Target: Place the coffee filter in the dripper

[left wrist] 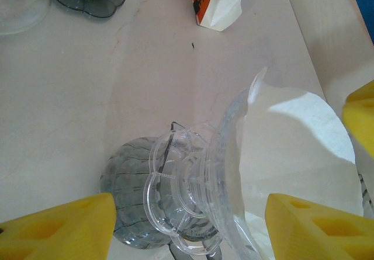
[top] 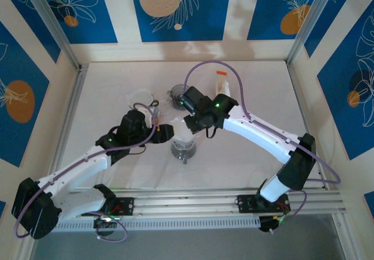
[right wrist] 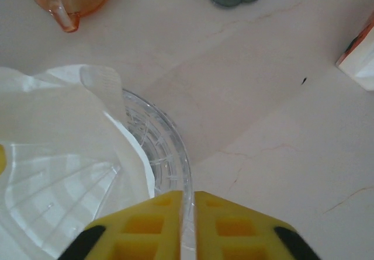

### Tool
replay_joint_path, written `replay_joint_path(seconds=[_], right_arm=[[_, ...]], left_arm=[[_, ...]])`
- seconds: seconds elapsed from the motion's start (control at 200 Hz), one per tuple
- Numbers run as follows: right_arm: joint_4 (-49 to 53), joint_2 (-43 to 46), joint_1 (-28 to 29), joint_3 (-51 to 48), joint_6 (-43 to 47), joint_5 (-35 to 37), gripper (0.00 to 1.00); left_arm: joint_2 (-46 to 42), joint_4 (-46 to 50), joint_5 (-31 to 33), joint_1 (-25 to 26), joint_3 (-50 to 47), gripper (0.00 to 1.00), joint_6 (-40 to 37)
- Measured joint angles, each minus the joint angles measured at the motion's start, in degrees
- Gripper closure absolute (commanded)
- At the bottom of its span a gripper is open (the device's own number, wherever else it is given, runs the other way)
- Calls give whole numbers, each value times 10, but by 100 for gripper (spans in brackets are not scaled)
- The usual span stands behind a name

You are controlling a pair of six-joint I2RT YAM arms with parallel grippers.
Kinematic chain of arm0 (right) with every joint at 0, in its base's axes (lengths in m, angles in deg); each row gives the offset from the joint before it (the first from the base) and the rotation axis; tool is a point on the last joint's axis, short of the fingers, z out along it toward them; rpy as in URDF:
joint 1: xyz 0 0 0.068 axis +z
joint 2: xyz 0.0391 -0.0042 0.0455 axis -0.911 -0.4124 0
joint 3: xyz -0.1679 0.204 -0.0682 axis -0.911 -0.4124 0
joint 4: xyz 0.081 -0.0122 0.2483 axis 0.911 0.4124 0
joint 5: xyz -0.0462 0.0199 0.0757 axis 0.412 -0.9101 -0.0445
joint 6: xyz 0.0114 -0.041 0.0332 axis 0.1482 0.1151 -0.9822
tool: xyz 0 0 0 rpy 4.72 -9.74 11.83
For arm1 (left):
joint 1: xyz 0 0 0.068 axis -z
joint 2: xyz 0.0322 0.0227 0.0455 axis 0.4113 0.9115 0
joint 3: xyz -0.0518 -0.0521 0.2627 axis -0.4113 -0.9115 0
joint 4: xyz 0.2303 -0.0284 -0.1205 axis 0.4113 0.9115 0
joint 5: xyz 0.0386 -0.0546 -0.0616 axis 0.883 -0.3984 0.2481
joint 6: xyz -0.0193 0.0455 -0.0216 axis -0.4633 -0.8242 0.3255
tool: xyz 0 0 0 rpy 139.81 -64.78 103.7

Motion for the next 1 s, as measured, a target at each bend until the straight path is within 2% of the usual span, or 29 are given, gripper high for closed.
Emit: replay_joint_path(seconds=[0.165,0.295,0.385,0.51,0.735,0.86,0.995], right_arm=[[-4,-1,0,-15,0,-9,94],[-9,-2,1,-15,0,-9,93],[-10,-2,1,-15,0,-8,85],[-10,-1,0,-15,-1,-5,65],[-20,15,-11,-15,3,-27,64],[-26,16,-16,-14,6,-41,59],[-33,16,-17,-14,4,-40,59]], left_arm=[[0,0,0,-1,-5,33,3],[0,0,-4,-2,-9,32,9],[0,0,-5,-3,-9,31,10],[-5,0,-7,-8,-9,30,10],[-18,1,-11,-13,-9,32,11],[-18,0,-13,-14,-9,32,12],[-18,0,-15,-14,-11,32,15]])
